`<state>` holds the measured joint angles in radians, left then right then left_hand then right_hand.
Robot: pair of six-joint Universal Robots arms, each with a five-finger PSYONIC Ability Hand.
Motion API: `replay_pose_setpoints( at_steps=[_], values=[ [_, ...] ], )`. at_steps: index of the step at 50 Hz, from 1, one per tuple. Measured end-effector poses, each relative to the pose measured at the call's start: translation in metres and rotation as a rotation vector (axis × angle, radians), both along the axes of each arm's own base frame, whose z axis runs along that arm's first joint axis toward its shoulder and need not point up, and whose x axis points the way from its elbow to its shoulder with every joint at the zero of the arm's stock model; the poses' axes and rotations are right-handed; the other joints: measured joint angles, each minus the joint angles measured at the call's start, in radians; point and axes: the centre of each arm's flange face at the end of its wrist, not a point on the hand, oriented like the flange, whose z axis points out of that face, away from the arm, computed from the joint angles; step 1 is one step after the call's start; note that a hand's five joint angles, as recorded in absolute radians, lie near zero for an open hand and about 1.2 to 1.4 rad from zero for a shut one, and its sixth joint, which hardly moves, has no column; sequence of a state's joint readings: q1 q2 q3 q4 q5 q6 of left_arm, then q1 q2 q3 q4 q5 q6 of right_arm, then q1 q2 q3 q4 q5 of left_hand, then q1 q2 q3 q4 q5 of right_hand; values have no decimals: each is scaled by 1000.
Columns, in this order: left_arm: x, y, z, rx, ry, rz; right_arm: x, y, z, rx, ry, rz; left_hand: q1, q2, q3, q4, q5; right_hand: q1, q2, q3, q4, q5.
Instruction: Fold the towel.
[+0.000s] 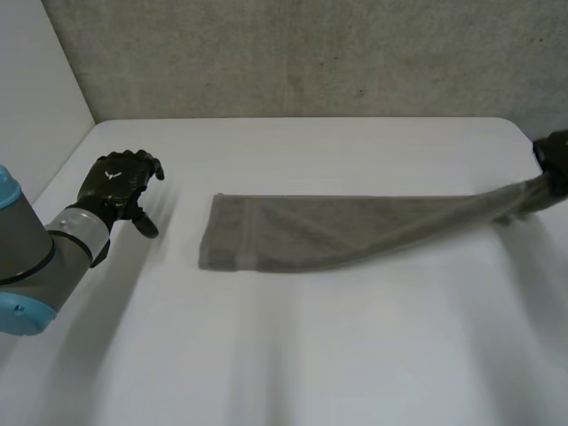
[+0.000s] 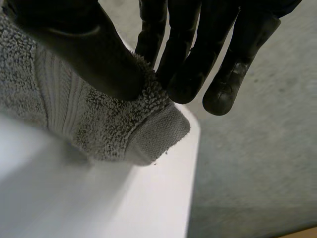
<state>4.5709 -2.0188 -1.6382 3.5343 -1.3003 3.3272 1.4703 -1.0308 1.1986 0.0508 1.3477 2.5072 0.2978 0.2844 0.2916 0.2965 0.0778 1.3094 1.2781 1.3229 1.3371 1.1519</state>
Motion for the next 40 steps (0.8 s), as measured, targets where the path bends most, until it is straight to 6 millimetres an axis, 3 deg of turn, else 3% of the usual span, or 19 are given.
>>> replay_pose_setpoints(
  at_steps=[4, 7, 11, 15, 18, 22, 24, 26, 27, 28, 30, 35, 40],
  values=[
    [0, 0, 0, 0, 0, 0, 11, -2, 22, -38, -5, 28, 0, 0, 0, 0, 0, 0, 0, 0, 0, 0],
    [-1, 0, 0, -1, 0, -1, 41, 3, 38, -71, -13, 93, 0, 0, 0, 0, 0, 0, 0, 0, 0, 0],
    [-1, 0, 0, -1, 0, -1, 110, 28, 56, -124, -29, 229, 0, 0, 0, 0, 0, 0, 0, 0, 0, 0],
    [-1, 1, 0, 1, 0, -1, 175, 62, 58, -146, -42, 365, 0, 0, 0, 0, 0, 1, 0, 0, 0, 0],
    [0, 1, -1, 3, 0, -1, 240, 106, 44, -135, -46, 521, 0, 0, 0, 0, 0, 1, 0, 0, 0, 0],
    [0, 2, -1, 2, 0, -1, 293, 149, 16, -101, -38, 661, 0, 0, 0, 0, 0, -28, -20, -31, -36, -33],
    [0, 2, -1, 0, 0, -1, 313, 167, -2, -82, -28, 716, 0, 0, 0, 0, 0, -167, -143, -162, -176, -168],
    [0, 2, -2, -1, 0, -1, 332, 183, -23, -62, -12, 759, 0, 0, 0, 0, 0, -499, -469, -505, -514, -506],
    [0, 2, -2, -2, 0, -2, 334, 185, -27, -59, -8, 764, 0, 0, 0, 0, 0, -573, -524, -560, -569, -582],
    [0, 2, -2, -2, 0, -2, 341, 190, -38, -52, 5, 771, 0, 0, 0, 0, 0, -797, -752, -785, -792, -824],
    [-1, 2, -2, -2, 0, -2, 345, 193, -48, -48, 23, 767, 0, 0, 0, 0, 0, -995, -979, -1014, -1020, -1054],
    [-1, 3, -3, -1, -1, -4, 343, 190, -57, -43, 58, 727, 0, 0, 0, 0, 0, -1083, -1045, -1083, -1092, -1098],
    [-3, 4, -3, 0, -5, -11, 319, 178, -47, -20, 76, 654, 0, 0, 0, 0, 0, -1086, -1045, -1083, -1092, -1098]
  ],
)
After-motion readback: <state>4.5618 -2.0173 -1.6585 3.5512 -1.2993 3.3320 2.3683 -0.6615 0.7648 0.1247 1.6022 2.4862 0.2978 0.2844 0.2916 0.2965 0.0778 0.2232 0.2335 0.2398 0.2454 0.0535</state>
